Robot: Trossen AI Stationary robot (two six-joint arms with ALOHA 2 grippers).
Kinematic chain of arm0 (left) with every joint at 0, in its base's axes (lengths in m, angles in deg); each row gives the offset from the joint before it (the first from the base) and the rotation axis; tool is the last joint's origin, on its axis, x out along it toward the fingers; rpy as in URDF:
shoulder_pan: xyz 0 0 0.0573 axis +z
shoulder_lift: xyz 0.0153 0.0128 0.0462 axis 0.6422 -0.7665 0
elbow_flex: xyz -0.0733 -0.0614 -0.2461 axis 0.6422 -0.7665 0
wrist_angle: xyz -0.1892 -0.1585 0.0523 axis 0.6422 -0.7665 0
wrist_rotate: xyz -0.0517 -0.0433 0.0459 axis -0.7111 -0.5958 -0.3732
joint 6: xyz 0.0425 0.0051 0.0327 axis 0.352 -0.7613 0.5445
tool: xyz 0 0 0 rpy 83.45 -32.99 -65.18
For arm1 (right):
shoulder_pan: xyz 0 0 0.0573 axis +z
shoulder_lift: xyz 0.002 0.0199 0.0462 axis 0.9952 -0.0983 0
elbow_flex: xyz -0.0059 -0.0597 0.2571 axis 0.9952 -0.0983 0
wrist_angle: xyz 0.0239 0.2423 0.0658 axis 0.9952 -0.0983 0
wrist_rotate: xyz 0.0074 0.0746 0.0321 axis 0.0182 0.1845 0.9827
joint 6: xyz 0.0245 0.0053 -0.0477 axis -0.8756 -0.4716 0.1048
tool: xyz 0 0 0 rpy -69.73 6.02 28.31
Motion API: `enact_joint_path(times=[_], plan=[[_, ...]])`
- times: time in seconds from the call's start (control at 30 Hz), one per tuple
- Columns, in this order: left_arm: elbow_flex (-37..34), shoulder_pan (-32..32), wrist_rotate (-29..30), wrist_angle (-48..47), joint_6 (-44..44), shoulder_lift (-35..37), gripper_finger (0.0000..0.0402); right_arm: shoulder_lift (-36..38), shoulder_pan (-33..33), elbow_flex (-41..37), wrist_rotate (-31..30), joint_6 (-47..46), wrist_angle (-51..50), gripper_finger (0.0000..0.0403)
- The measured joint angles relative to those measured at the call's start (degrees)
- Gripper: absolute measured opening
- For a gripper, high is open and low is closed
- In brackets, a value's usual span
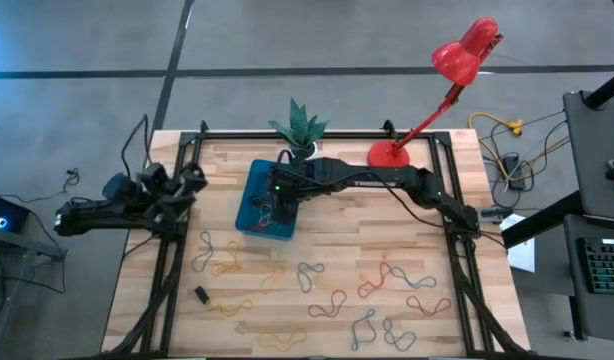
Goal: Pick and place rubber bands into bin
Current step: Put the blue rubber band into the blue bin
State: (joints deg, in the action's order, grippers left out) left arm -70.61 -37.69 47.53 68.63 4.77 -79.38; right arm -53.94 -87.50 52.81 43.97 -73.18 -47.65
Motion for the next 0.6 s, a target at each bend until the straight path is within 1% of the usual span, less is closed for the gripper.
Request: enact_joint_path(times=[0.1, 0.23, 0.33, 0.4, 0.43, 0.5, 0.6], plan=[[0.1, 0.0, -1.5, 4.5, 0.0, -0.8, 0.0240, 1.8, 0.3, 0.0, -0.3, 0.2, -3.1, 0.0175], [-0.1, 0.0, -1.8, 4.3, -0.2, -1.7, 0.0240, 2.7, 0.0, -0.1, -0.5, -1.0, -7.2, 0.0184], [-0.1, 0.0, -2.0, 4.6, -4.3, -3.4, 0.0240, 3.4, 0.4, -0.2, 0.9, -1.0, -7.8, 0.0185], [0.6, 0.0, -0.8, 4.1, -6.4, -5.3, 0.0240, 3.9, 0.7, -0.2, 1.4, -1.0, -7.7, 0.0185], [1.0, 0.0, -0.6, 2.7, -8.2, -6.0, 0.0240, 4.1, 0.8, -0.2, 1.4, -0.9, -7.8, 0.0185], [2.4, -0.1, -1.0, -4.1, -12.5, -7.1, 0.0238, 4.2, 0.8, -0.3, 1.4, -0.9, -7.9, 0.0185], [6.1, -0.2, -3.1, -21.3, -14.8, -8.0, 0.0229, 4.2, 1.0, -0.4, 1.3, -0.8, -9.6, 0.0185]])
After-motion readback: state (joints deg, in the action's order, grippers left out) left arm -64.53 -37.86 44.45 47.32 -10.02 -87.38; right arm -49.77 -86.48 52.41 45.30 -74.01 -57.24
